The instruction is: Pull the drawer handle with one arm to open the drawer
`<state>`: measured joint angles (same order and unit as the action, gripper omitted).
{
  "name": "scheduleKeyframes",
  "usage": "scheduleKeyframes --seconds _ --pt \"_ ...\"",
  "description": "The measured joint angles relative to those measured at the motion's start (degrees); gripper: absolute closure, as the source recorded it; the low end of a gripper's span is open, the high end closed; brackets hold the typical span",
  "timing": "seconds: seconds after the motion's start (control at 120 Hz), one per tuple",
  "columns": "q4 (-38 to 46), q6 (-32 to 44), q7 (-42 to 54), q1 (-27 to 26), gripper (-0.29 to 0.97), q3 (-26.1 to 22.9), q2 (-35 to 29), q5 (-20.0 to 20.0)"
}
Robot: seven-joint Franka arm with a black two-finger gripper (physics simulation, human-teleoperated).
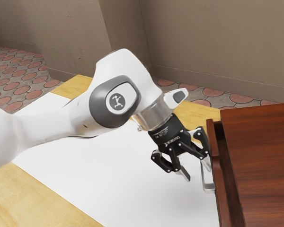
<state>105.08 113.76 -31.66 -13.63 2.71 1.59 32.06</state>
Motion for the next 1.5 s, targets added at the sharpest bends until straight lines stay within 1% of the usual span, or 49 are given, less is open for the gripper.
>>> scheduleKeyframes --seconds 0.617,0.883,1.092,1.5 --pt "8.14 -0.11 -1.99 0.07 0.35 1.83 -7.66 -0.43" --pt "10.0 -0.12 -2.74 0.38 0.35 2.55 -9.83 -0.99" --pt "12.47 -0.18 -3.16 0.43 0.35 2.6 -12.45 -3.45" --pt "15.17 -0.93 -4.73 0.63 0.35 4.67 -16.9 -7.97"
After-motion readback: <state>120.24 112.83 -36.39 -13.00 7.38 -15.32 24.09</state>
